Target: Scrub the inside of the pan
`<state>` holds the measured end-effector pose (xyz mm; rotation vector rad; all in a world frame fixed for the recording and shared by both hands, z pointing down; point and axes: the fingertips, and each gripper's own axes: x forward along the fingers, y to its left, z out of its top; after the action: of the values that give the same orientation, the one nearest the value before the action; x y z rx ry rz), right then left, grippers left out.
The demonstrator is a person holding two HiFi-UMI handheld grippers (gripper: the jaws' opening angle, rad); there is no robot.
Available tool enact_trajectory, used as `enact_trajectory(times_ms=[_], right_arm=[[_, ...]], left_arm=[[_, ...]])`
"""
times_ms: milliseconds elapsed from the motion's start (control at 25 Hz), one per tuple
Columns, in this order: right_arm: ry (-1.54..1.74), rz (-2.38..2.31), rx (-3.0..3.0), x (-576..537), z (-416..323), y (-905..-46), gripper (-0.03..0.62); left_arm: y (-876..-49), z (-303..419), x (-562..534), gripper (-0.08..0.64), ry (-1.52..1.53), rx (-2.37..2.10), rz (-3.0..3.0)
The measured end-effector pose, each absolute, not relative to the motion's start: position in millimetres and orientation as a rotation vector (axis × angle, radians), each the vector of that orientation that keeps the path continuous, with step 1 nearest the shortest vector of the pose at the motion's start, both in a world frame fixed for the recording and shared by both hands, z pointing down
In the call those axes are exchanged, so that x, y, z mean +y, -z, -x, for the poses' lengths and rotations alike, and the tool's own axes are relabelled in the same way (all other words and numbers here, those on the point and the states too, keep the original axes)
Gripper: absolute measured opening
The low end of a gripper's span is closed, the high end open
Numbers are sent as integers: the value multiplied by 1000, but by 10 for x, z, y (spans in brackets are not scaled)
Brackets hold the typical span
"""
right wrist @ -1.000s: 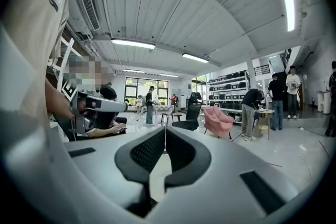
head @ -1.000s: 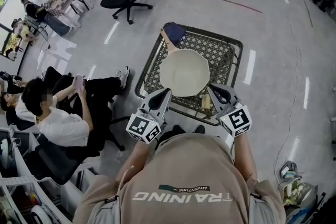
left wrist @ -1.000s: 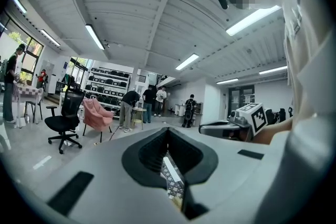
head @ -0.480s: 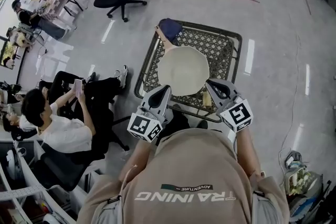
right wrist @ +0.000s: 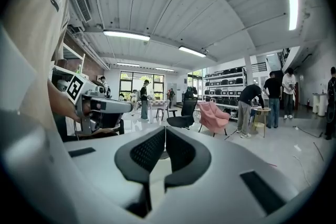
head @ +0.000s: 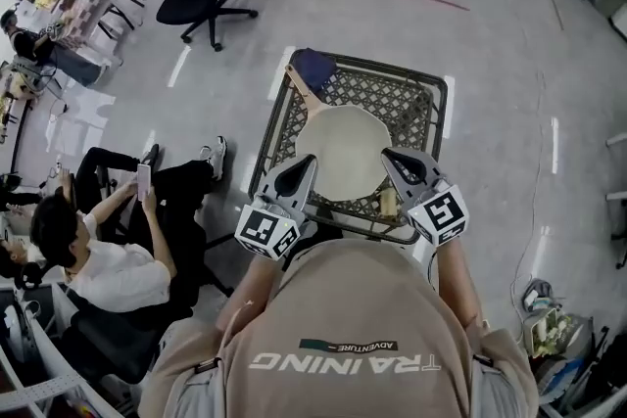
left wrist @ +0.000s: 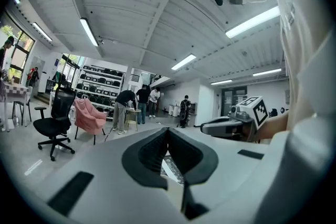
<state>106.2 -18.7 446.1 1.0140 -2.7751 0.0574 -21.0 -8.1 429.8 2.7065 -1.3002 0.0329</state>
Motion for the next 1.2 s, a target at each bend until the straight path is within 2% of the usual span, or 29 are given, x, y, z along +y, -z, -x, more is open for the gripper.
enact_trajectory(times_ms=[200, 560, 1200], right_arm=[[-23, -1065, -2744, -439, -848, -4306, 18], [-277, -1304, -2692, -733, -697, -4293, 18], [-305, -1287, -2548, -567, -896, -4735, 18]], left_arm=[[-4194, 467, -365, 18, 3, -1270, -2739], [-4326, 797, -730, 17, -61, -1113, -2785], [-4665, 534, -762, 18, -37, -1010, -2771]])
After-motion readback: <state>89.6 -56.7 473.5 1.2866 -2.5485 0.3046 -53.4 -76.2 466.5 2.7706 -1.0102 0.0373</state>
